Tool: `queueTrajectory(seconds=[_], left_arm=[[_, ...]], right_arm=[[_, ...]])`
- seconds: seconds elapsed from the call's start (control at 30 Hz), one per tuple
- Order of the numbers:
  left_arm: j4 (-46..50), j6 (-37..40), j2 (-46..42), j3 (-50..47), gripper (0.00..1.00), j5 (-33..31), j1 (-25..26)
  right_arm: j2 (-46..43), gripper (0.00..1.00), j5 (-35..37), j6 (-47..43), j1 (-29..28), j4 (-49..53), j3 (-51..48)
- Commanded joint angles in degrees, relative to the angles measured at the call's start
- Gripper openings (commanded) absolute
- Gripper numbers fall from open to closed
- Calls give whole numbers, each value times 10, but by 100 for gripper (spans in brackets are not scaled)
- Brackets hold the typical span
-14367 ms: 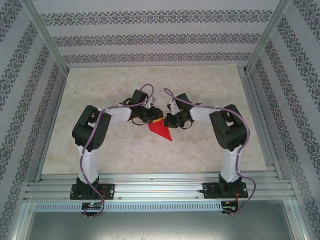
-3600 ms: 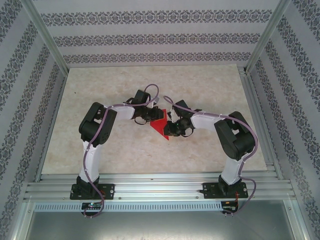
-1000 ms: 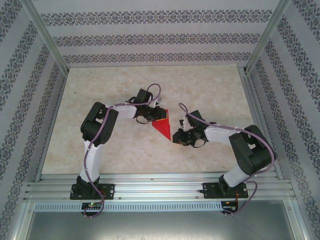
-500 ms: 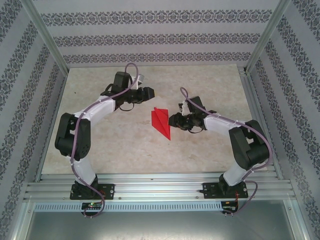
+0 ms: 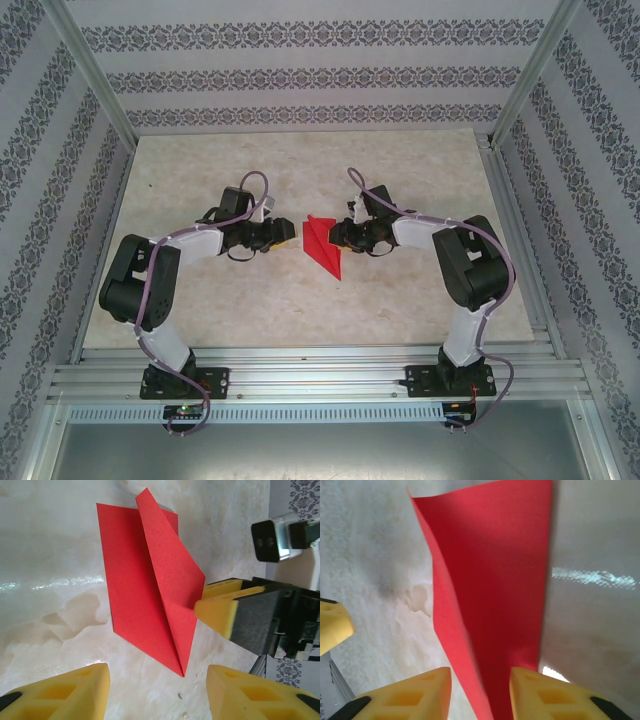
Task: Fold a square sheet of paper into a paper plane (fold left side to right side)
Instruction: Turn over the paper at the center of the table.
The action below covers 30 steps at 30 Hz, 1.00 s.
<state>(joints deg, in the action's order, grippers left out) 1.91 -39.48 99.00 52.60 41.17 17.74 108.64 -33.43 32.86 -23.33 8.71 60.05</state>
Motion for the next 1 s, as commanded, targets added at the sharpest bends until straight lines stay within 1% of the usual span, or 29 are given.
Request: queueTrajectory(seconds=[0.0, 0.1, 0.2, 0.4, 0.5, 0.7, 0.97], left_arm=[[-79, -30, 20, -7, 55, 23, 0], [-100, -43, 36, 0, 55, 31, 5], [-117, -54, 53, 11, 55, 39, 12], [-166, -90, 63, 14, 58, 49, 13], [-190, -108, 68, 15, 57, 58, 17], [-214, -125, 77, 22, 53, 58, 26], [-223, -134, 122, 54, 50, 59, 39]], right_arm=[[13, 24, -25, -7, 3, -28, 13], [7, 13, -32, -5, 4, -41, 4], [-2, 0, -42, 2, 5, -55, -5], [-41, 0, -65, 36, 5, -95, -38], [-50, 0, -83, 63, 6, -124, -52], [-56, 0, -103, 92, 4, -160, -71], [-56, 0, -115, 111, 2, -184, -81]])
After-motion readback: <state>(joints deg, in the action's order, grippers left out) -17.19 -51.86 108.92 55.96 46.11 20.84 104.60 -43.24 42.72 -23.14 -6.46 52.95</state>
